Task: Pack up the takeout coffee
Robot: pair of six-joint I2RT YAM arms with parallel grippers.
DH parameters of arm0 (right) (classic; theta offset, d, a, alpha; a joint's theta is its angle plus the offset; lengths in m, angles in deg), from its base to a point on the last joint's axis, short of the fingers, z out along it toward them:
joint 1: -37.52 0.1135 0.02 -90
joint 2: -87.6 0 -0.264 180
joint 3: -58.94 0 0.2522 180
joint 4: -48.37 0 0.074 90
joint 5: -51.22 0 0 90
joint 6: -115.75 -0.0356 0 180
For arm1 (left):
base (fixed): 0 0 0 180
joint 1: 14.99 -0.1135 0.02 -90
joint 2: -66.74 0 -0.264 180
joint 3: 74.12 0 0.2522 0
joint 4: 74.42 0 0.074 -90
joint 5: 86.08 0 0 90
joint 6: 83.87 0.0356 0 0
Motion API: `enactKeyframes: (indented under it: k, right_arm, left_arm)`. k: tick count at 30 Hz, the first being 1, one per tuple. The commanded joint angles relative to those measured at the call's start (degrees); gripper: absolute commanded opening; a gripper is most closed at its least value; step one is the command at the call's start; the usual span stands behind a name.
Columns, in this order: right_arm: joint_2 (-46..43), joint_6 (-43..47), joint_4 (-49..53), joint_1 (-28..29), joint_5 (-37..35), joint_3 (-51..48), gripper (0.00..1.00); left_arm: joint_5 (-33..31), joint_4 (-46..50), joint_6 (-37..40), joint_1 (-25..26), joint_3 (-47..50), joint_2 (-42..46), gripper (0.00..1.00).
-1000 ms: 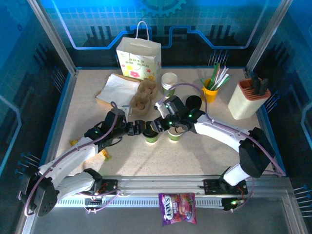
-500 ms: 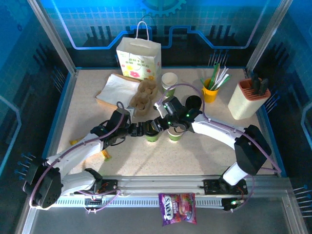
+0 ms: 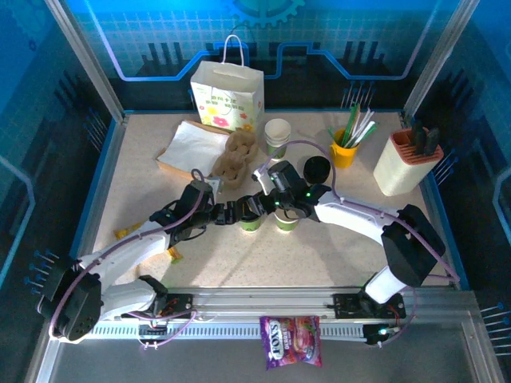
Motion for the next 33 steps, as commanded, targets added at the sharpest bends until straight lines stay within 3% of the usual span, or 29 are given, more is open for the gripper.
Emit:
enactKeyframes:
  k: [1, 7, 13, 27, 33]
  right_arm:
    - [2.2, 0.7, 10.9, 0.3, -1.9, -3.6, 0.47]
    - [-1.8, 0.0, 10.8, 0.3, 1.8, 1.2, 0.48]
    - [-5.4, 1.0, 10.1, 0.0, 2.7, 3.2, 0.50]
    - [-3.3, 4.3, 11.7, -0.3, 1.5, -0.2, 0.54]
    - [-2.0, 3.8, 11.2, -0.3, 1.3, -1.8, 0.53]
  left_arm:
    - [-1.1, 7.5, -0.1, 0.3, 2.7, -2.0, 0.85]
    - [2.2, 4.3, -0.9, 0.9, -0.8, 0.8, 0.85]
    - [-0.6, 3.7, 0.1, 0.5, -3.5, 1.9, 0.85]
    - [0.1, 2.2, 1.5, 0.2, -3.5, -4.4, 0.85]
    - [0.1, 2.2, 1.1, 0.2, -1.1, -3.2, 0.85]
